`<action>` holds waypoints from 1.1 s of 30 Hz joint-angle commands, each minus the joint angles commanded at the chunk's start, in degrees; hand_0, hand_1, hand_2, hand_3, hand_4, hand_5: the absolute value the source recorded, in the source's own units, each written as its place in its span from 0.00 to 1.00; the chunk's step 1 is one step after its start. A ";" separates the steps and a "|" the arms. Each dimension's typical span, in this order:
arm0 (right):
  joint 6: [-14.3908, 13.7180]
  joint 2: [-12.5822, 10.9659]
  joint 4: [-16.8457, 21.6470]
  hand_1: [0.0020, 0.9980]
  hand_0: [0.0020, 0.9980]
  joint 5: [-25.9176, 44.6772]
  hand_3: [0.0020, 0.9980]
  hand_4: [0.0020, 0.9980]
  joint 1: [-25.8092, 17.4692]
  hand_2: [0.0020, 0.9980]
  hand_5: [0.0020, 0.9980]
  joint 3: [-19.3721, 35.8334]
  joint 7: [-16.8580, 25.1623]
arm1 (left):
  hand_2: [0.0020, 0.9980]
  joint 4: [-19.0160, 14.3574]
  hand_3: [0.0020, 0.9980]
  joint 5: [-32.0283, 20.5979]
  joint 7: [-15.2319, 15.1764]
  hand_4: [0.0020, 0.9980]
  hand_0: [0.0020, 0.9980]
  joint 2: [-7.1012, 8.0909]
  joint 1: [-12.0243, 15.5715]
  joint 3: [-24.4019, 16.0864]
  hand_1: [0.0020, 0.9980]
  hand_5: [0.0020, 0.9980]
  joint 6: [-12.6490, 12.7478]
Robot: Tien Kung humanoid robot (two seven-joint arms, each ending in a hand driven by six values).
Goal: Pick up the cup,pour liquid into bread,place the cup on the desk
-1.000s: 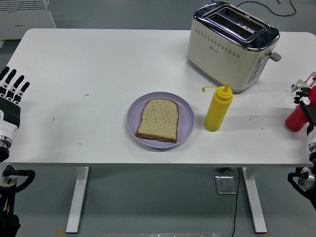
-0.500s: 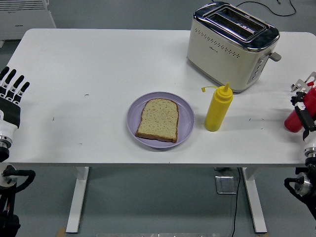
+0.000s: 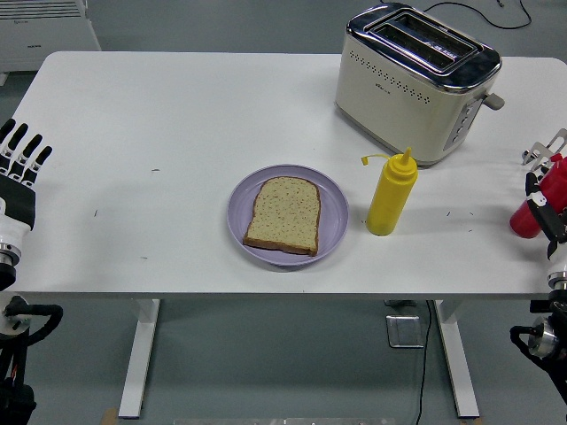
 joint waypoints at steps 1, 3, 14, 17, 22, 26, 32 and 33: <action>0.29 -0.01 0.19 0.82 0.90 -0.35 0.95 0.82 -0.12 0.89 0.32 0.20 0.00 | 0.81 -0.01 0.72 0.00 -0.04 0.67 0.72 0.02 -0.03 0.02 0.76 1.00 -0.01; 0.77 -0.06 0.56 0.82 0.90 -0.96 0.95 0.82 -0.33 0.89 0.32 0.48 0.00 | 0.81 -0.02 0.72 0.02 0.00 0.67 0.72 0.04 -0.04 0.03 0.76 1.00 -0.03; 2.99 -0.65 3.44 0.86 0.93 -4.34 0.98 0.84 -2.33 0.93 0.30 2.04 -2.14 | 0.81 0.02 0.72 0.01 0.11 0.67 0.72 0.10 -0.06 0.06 0.76 1.00 0.04; 3.36 -0.89 4.25 0.87 0.94 -5.25 0.99 0.84 -3.18 0.94 0.31 2.92 -2.73 | 0.81 0.01 0.72 0.01 0.12 0.67 0.72 0.12 -0.08 0.10 0.76 1.00 0.09; 3.97 -1.19 5.67 0.88 0.94 -6.57 1.00 0.84 -4.81 0.95 0.31 4.38 -3.34 | 0.81 0.03 0.72 0.02 0.13 0.67 0.72 0.20 -0.18 0.14 0.76 1.00 0.12; 4.30 -1.49 6.67 0.88 0.94 -7.80 1.00 0.84 -5.98 0.95 0.31 5.16 -3.71 | 0.81 0.03 0.72 0.01 0.12 0.67 0.72 0.25 -0.24 0.14 0.76 1.00 0.12; 4.81 -2.06 8.61 0.88 0.95 -9.65 1.00 0.85 -8.27 0.96 0.31 5.85 -4.30 | 0.81 0.09 0.72 0.05 0.16 0.66 0.72 0.29 -0.34 0.21 0.76 1.00 0.12; 4.86 -2.16 9.28 0.88 0.95 -10.28 1.00 0.85 -9.02 0.96 0.31 6.15 -4.43 | 0.81 0.08 0.72 0.05 0.15 0.66 0.72 0.31 -0.37 0.24 0.76 1.00 0.12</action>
